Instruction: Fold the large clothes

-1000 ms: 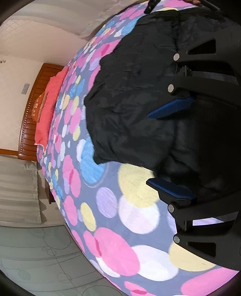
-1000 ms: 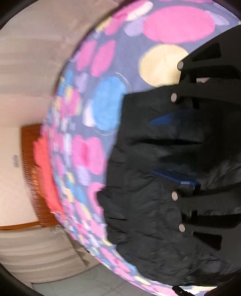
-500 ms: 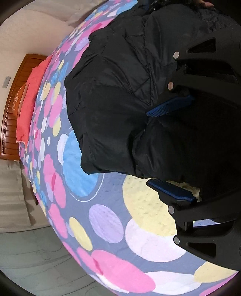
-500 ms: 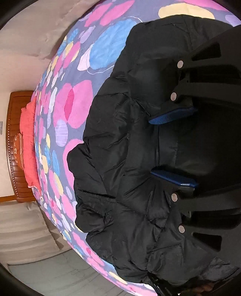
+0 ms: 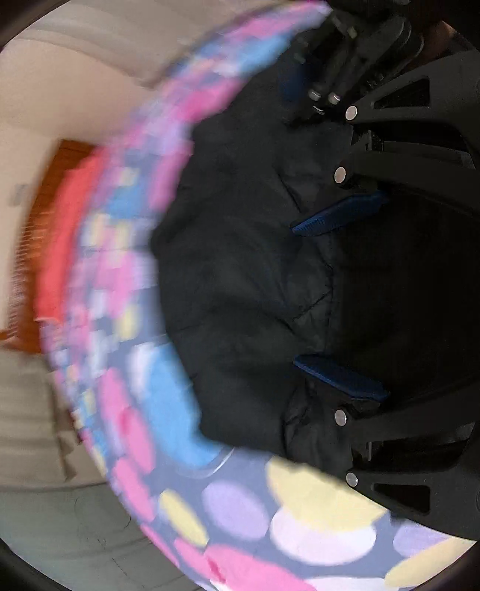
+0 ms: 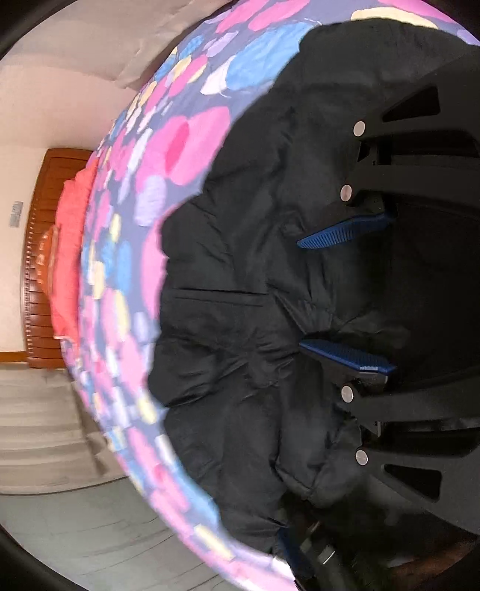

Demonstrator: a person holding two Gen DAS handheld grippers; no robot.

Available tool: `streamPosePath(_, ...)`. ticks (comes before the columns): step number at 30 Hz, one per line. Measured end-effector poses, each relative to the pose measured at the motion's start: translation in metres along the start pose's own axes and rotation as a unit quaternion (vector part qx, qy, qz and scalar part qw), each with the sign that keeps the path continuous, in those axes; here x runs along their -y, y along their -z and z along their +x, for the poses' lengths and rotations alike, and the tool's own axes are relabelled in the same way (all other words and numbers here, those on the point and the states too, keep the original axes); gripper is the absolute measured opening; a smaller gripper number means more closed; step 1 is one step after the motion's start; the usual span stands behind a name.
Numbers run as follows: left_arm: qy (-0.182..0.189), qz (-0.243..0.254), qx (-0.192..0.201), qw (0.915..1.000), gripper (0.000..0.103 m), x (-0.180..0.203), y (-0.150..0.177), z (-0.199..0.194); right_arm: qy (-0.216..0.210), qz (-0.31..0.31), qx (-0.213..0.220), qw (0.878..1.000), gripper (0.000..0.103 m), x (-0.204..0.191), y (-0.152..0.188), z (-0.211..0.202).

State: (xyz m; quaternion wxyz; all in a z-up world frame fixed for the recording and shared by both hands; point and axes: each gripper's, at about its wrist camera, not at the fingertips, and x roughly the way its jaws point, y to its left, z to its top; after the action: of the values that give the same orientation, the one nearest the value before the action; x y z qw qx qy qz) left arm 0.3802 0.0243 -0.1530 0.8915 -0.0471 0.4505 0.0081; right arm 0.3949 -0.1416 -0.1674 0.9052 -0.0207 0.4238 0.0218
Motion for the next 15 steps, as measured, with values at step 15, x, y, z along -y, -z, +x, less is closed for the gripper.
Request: streamPosePath(15, -0.016, -0.01, 0.029, 0.9994, 0.069, -0.039, 0.034, -0.035, 0.043, 0.057, 0.006, 0.997, 0.052, 0.079, 0.052, -0.062)
